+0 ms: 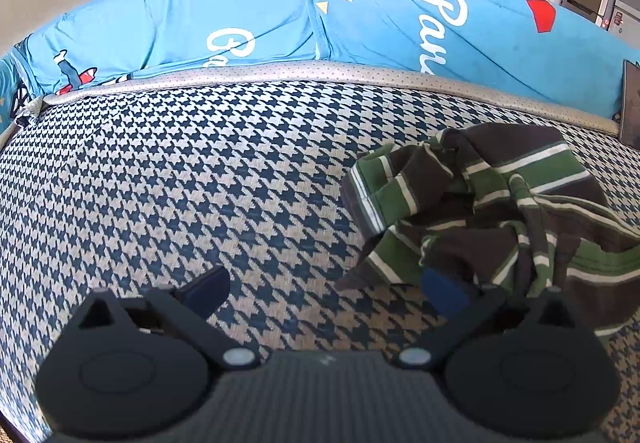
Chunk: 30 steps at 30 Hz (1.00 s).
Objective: Fold clothes
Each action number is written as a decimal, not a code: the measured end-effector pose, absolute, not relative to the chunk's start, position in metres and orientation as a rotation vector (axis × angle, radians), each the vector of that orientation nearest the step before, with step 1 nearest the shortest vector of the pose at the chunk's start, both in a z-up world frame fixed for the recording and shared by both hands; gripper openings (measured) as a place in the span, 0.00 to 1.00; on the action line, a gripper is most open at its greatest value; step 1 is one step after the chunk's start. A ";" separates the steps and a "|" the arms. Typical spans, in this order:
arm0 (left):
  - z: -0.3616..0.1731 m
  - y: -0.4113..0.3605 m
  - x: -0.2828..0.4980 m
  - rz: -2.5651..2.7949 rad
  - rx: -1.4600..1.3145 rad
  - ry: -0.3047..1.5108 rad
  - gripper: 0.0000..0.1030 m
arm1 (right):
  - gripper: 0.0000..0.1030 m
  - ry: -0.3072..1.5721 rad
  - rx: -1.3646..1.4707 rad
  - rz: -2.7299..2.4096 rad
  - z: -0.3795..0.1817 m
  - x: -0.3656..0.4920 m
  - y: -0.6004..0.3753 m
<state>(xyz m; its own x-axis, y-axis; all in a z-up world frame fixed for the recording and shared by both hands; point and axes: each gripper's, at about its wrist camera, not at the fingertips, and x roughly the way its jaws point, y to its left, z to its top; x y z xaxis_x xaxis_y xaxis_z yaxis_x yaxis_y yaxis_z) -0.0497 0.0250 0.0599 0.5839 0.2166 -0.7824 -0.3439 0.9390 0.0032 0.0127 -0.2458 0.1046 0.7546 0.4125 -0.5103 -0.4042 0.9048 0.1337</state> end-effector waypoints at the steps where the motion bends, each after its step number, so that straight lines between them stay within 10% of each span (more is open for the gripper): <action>1: 0.060 0.024 -0.049 0.322 -0.153 0.889 1.00 | 0.92 0.561 0.012 0.452 0.104 0.012 -0.245; 15: 0.057 0.019 -0.040 0.277 -0.105 0.897 1.00 | 0.61 0.605 -0.038 0.569 0.095 0.012 -0.200; 30: 0.055 0.022 -0.042 0.258 -0.065 0.905 1.00 | 0.58 0.681 -0.070 0.614 0.076 0.019 -0.154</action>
<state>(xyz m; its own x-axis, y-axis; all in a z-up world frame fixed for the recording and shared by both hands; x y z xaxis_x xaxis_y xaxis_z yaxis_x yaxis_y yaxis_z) -0.0423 0.0220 0.0554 0.5886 0.1944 -0.7847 -0.2489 0.9671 0.0529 0.0195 -0.1543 0.0763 0.6087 0.5085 -0.6090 -0.5532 0.8223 0.1337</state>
